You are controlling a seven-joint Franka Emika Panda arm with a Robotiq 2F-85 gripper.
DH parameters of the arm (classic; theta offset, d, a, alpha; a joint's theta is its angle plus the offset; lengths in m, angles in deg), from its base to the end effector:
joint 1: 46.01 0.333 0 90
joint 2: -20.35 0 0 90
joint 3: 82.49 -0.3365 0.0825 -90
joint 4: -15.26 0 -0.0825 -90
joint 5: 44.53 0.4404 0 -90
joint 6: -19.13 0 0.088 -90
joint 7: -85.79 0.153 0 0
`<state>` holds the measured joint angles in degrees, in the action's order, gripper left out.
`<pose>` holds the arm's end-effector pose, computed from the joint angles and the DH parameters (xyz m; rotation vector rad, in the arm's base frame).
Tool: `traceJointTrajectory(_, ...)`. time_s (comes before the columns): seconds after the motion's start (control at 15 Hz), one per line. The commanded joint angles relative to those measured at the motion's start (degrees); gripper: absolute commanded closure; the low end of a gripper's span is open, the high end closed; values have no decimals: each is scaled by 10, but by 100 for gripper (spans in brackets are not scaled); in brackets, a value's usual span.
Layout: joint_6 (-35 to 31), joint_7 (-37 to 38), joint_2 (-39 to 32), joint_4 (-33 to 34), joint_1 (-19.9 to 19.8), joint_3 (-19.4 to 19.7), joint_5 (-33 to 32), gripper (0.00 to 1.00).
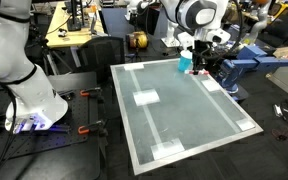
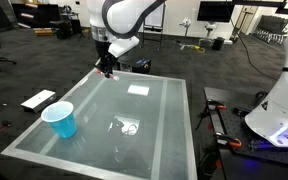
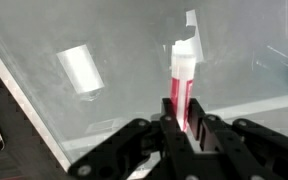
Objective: Put the red marker in the light blue cup
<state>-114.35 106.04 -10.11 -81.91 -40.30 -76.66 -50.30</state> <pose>0.7444 -0.0012 0.2367 3.0003 -0.4125 0.1884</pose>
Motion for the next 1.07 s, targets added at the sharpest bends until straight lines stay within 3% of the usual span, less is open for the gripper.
traceJointTrajectory(0.0, 2, 0, 0, 1, -2, -2, -1, 80)
traceJointTrajectory(0.2, 2, 0, 0, 1, -3, -2, -1, 80)
traceJointTrajectory(0.27, 2, 0, 0, 1, -3, -2, -1, 95)
traceJointTrajectory(1.0, -71, -224, -38, 35, -100, -103, 167, 95)
